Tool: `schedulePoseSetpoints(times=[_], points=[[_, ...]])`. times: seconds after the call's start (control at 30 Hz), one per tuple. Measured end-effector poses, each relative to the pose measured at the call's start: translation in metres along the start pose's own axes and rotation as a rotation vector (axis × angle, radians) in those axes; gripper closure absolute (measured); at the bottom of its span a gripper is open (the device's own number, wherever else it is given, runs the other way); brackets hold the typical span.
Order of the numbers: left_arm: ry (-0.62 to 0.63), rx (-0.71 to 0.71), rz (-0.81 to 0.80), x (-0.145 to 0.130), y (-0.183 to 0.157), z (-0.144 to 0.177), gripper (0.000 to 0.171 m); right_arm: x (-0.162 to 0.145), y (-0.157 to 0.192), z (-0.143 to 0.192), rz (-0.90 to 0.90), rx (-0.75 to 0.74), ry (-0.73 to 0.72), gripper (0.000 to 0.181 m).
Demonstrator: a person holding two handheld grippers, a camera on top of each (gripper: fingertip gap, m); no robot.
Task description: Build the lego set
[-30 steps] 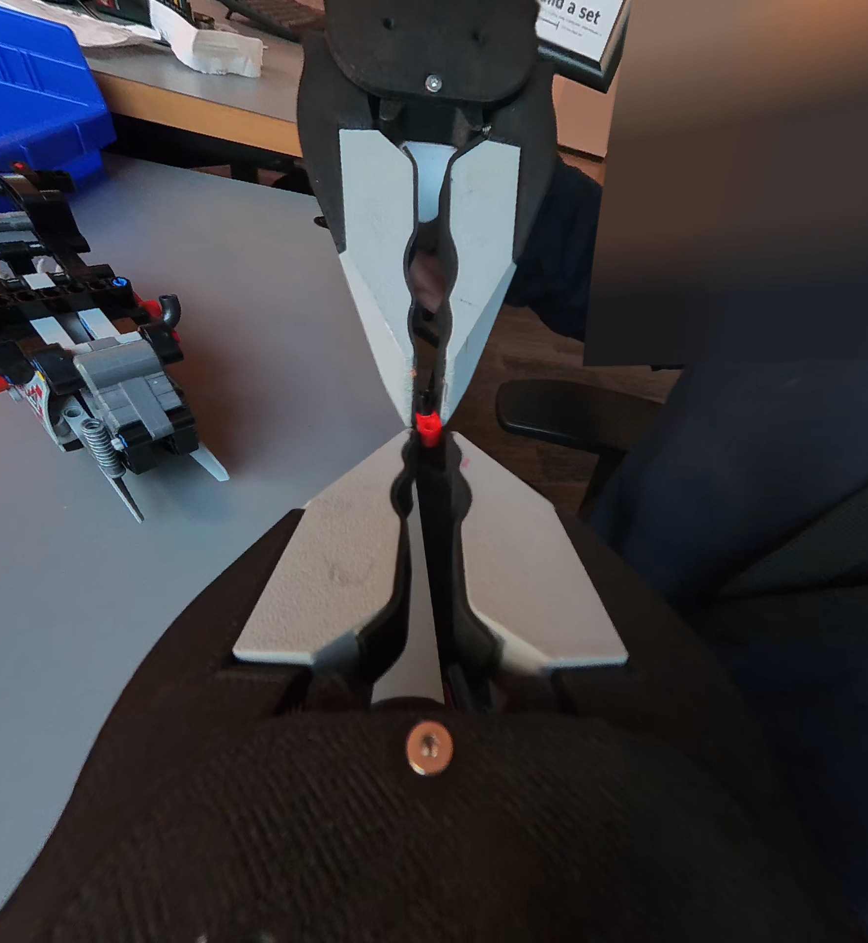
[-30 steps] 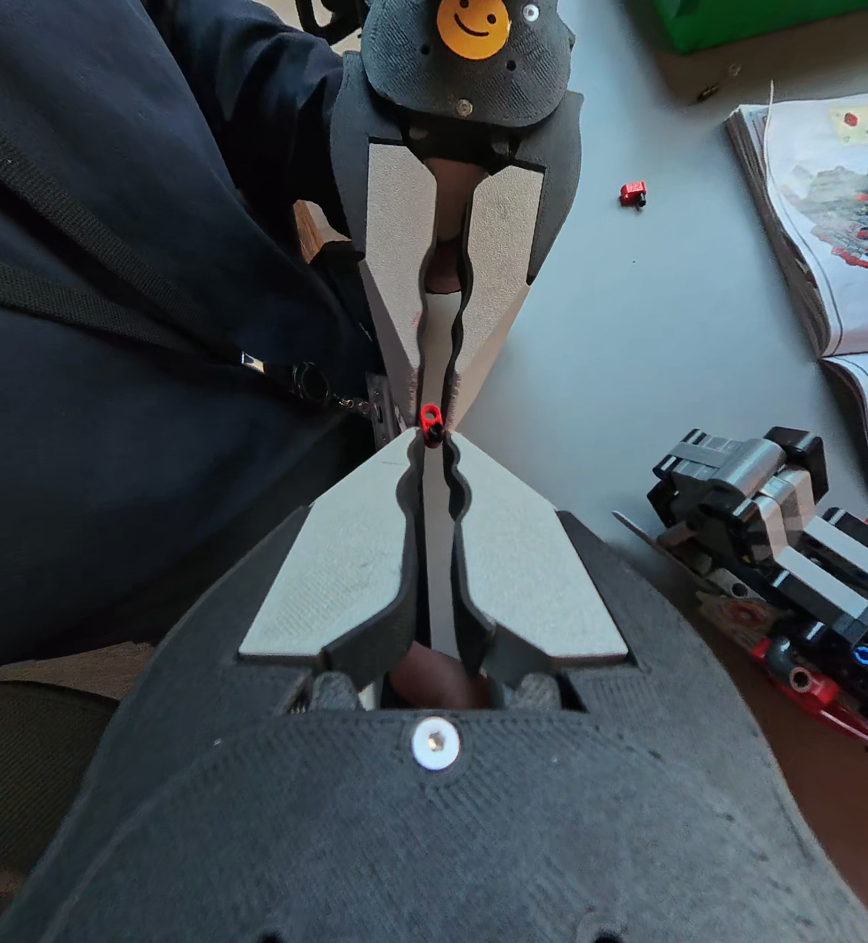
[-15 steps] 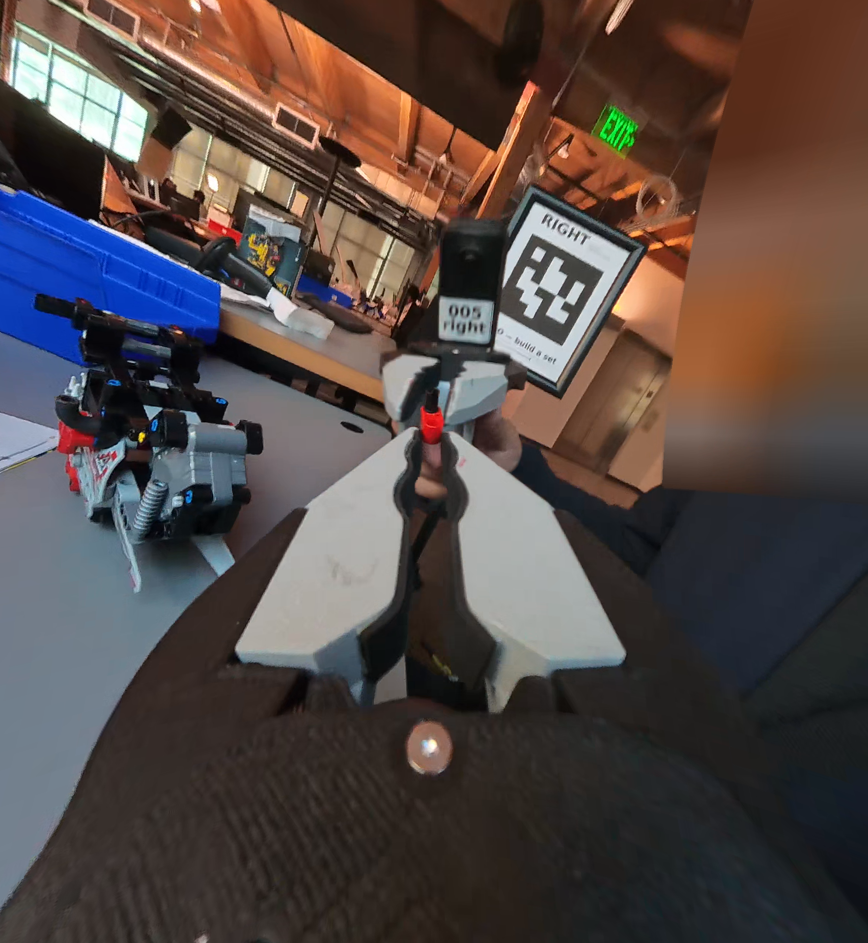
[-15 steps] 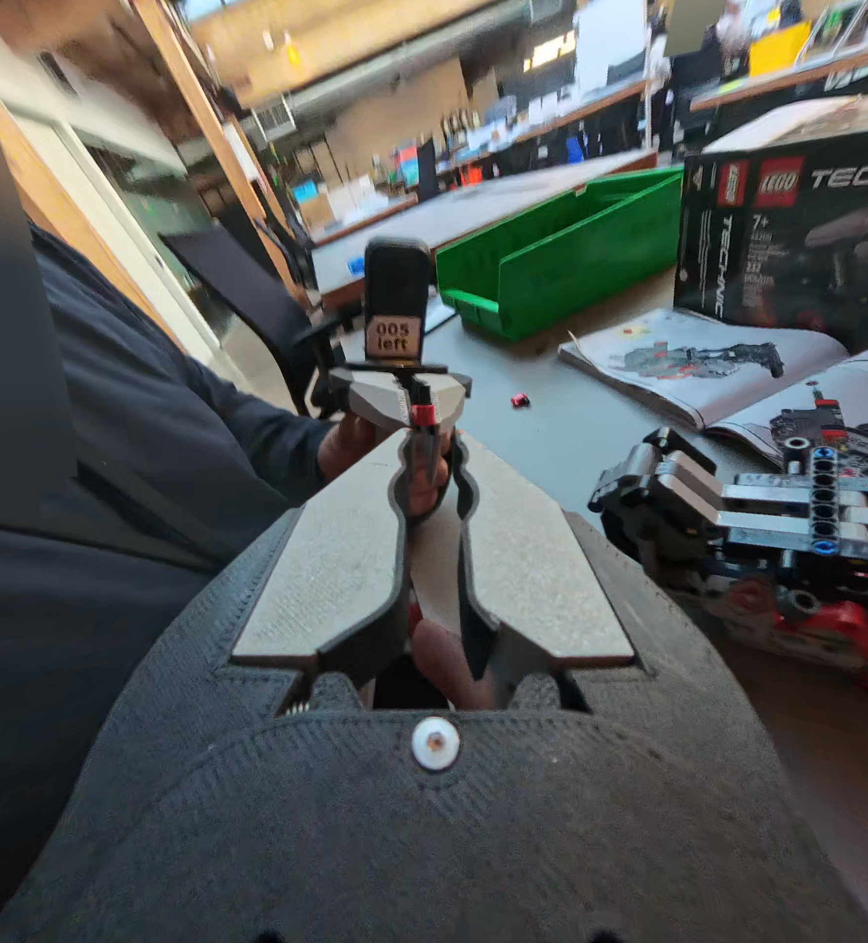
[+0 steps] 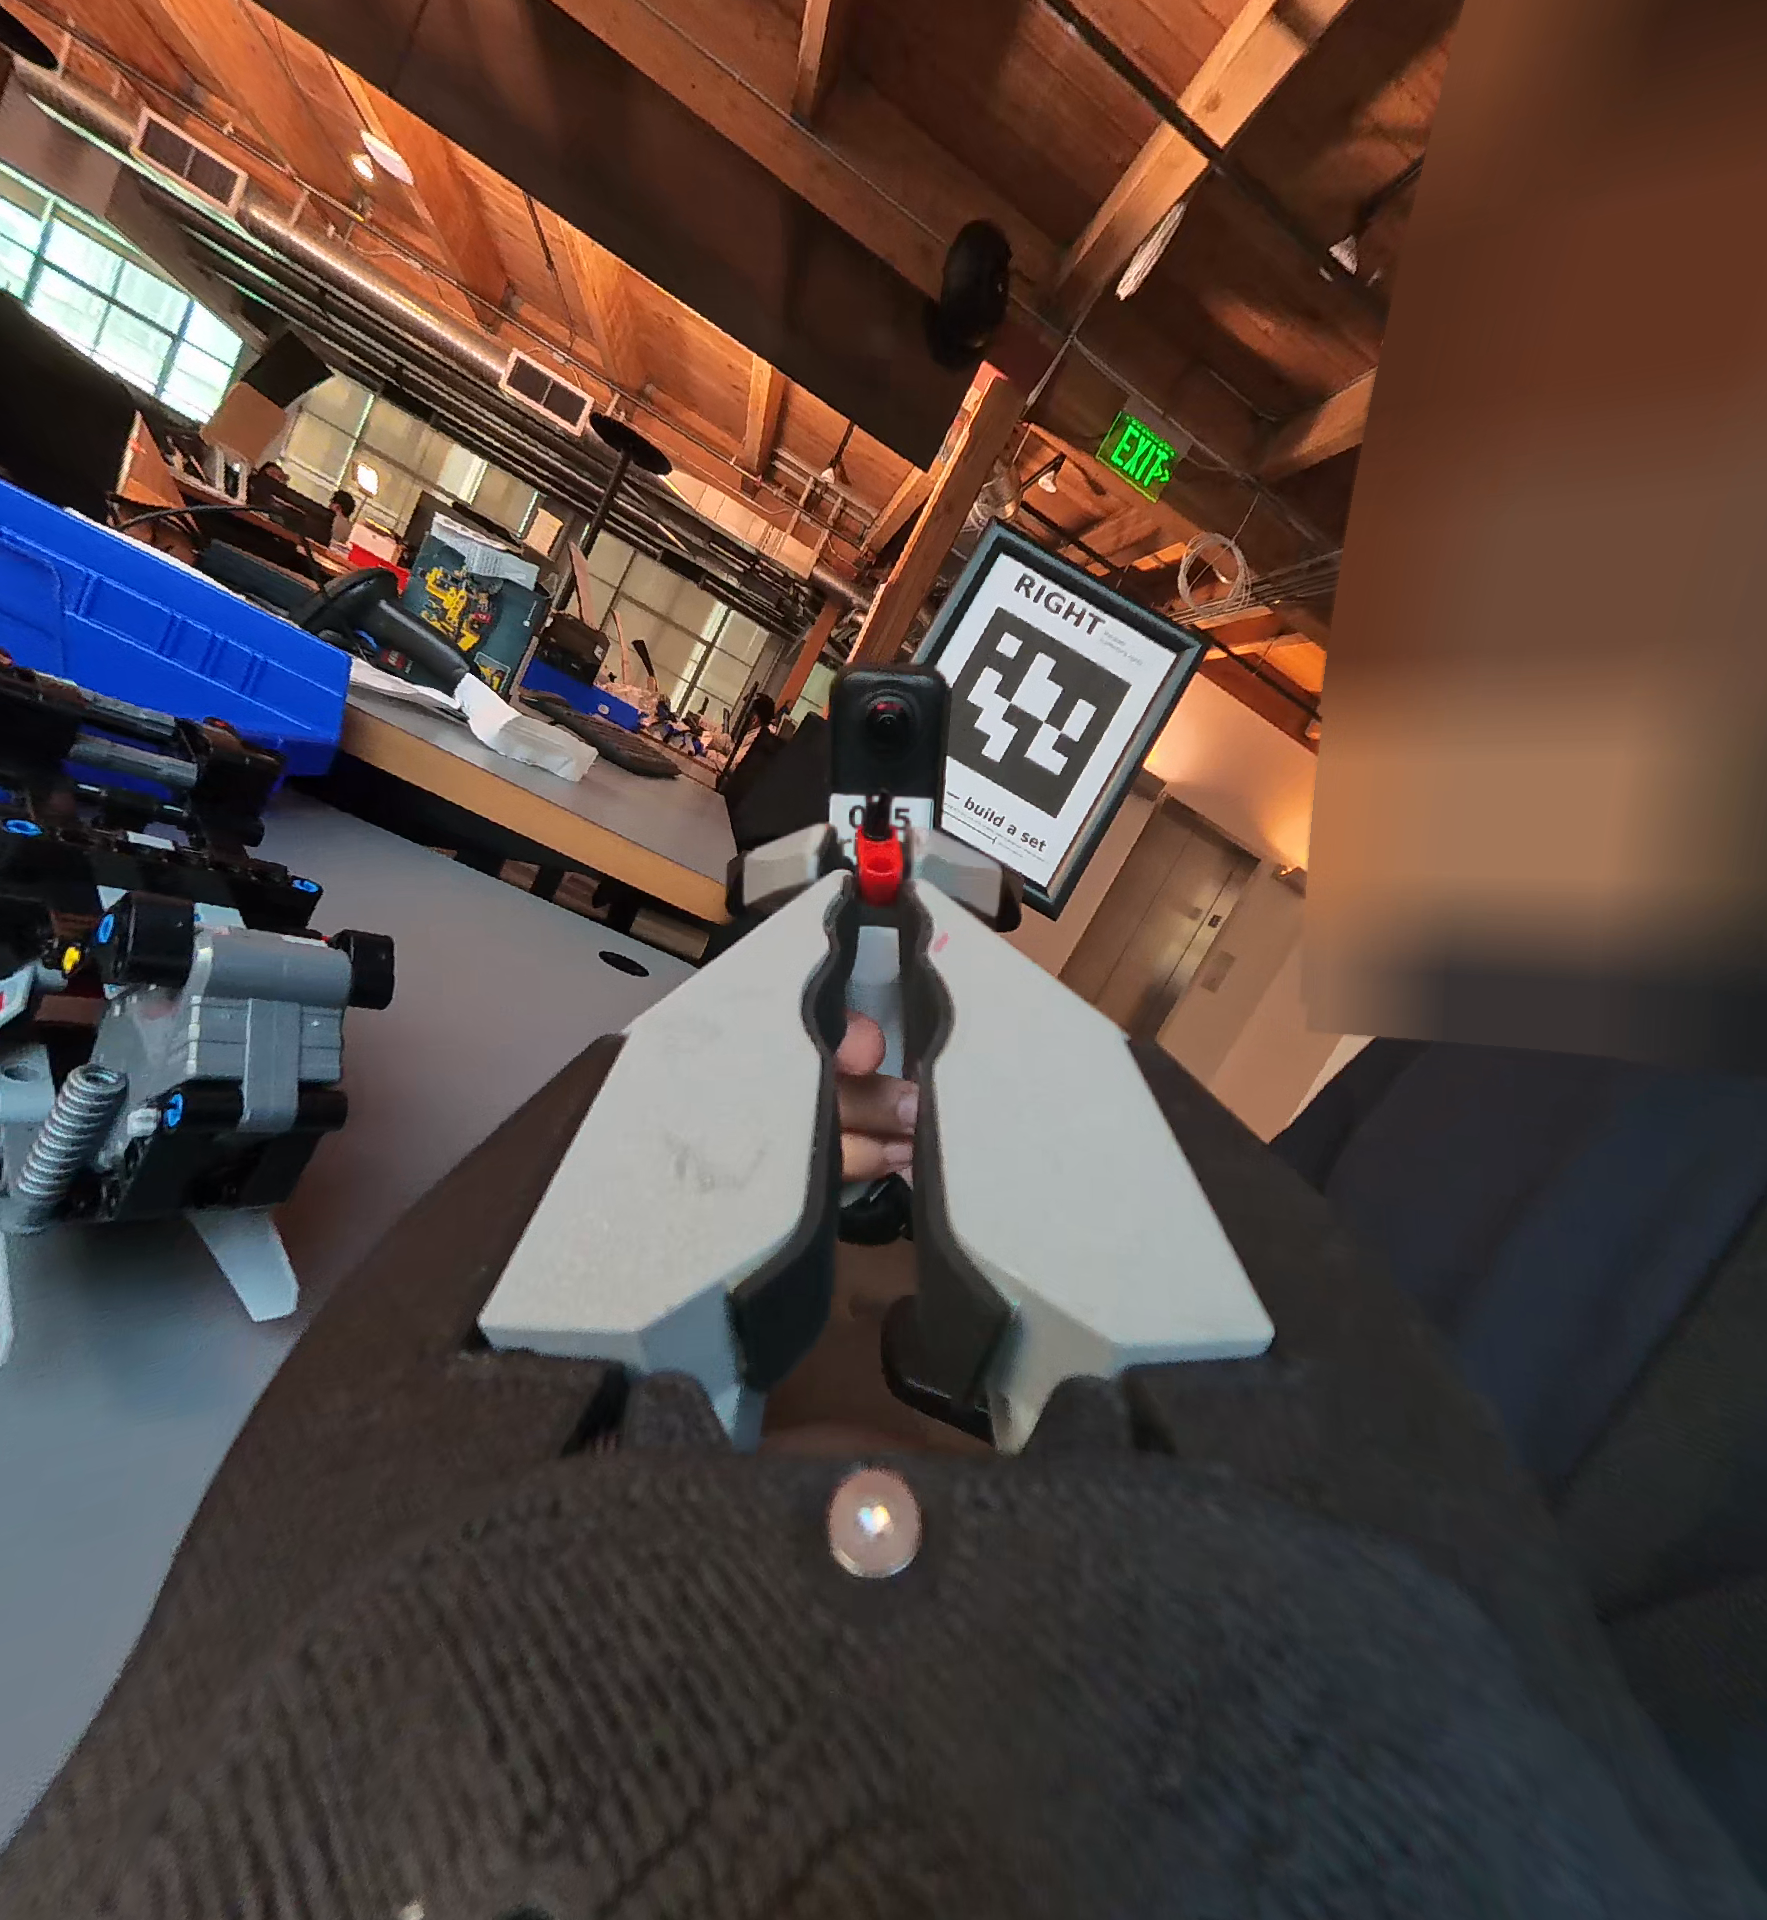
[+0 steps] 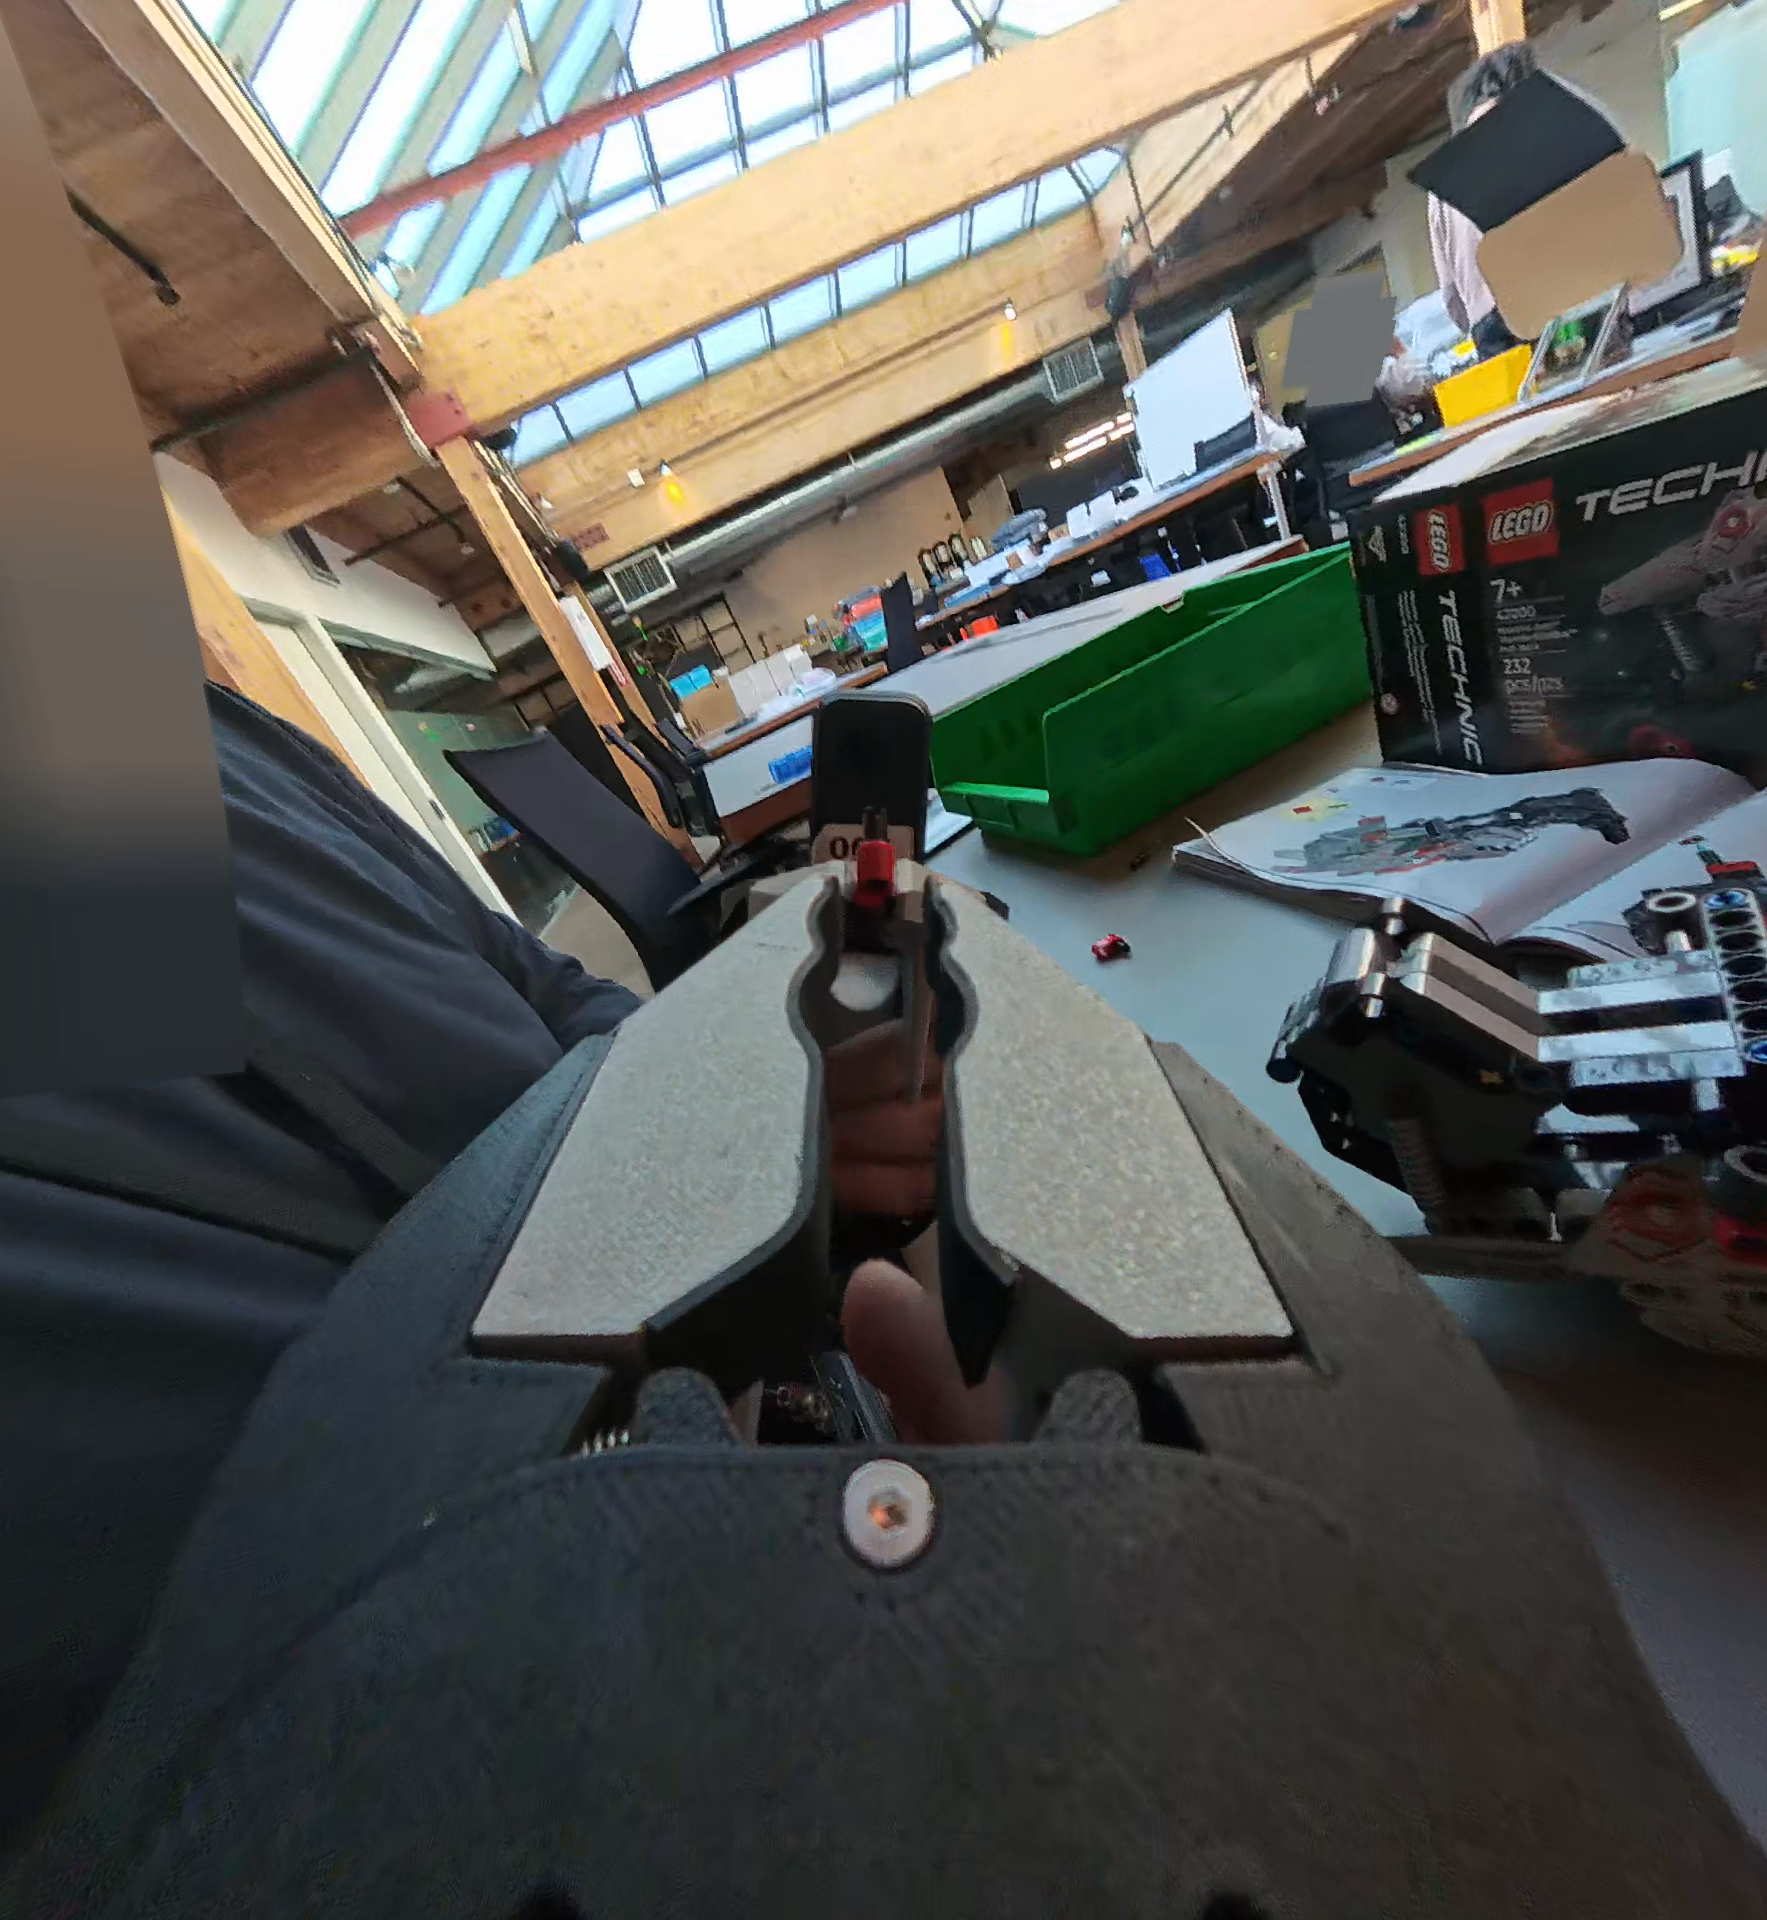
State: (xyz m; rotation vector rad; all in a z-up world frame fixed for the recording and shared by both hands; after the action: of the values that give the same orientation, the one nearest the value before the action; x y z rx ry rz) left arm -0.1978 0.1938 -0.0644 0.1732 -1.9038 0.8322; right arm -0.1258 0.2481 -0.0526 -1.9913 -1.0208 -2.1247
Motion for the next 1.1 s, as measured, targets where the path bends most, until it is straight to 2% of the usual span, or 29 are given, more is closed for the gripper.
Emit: schedulePoseSetpoints(times=[0.27, 0.43, 0.6, 0.7, 0.8, 0.87, 0.97, 1.1], points=[[0.029, -0.011, 0.032, -0.010, -0.002, -0.006, 0.168, -0.005, 0.004, -0.004, 0.023, -0.005, 0.005, 0.178], [0.058, 0.013, 0.048, -0.012, 0.002, -0.001, 0.168, -0.004, 0.003, -0.005, 0.035, -0.077, 0.100, 0.178], [0.232, 0.148, -0.155, -0.013, 0.003, 0.013, 0.168, 0.000, -0.002, -0.003, 0.060, -0.174, 0.239, 0.178], [0.360, 0.254, -0.260, -0.012, 0.010, 0.026, 0.151, -0.002, -0.010, -0.006, 0.036, -0.230, 0.383, 0.178], [0.473, 0.359, -0.479, -0.009, 0.014, 0.044, 0.140, -0.009, -0.017, -0.019, -0.020, -0.236, 0.550, 0.177], [0.566, 0.388, -0.638, -0.008, 0.013, 0.055, 0.133, -0.013, -0.019, -0.032, -0.072, -0.193, 0.628, 0.178], [0.637, 0.371, -0.892, -0.003, 0.004, 0.069, 0.134, -0.014, -0.018, -0.054, -0.205, -0.044, 0.693, 0.178], [0.602, 0.342, -1.104, 0.005, -0.011, 0.077, 0.134, -0.015, -0.020, -0.074, -0.349, 0.100, 0.720, 0.178]])
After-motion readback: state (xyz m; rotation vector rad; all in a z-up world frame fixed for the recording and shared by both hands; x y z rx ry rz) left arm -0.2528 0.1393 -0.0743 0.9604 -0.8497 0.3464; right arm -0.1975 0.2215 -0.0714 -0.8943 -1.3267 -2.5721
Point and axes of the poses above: each gripper's, where its closed fingertips meet, z back along the fingers, x out of its top, y = z × x across the jaws, the point moved 5 cm from there along z, back along the fingers, and after that the axes turned 8 degrees about y, right-handed, at the moved point
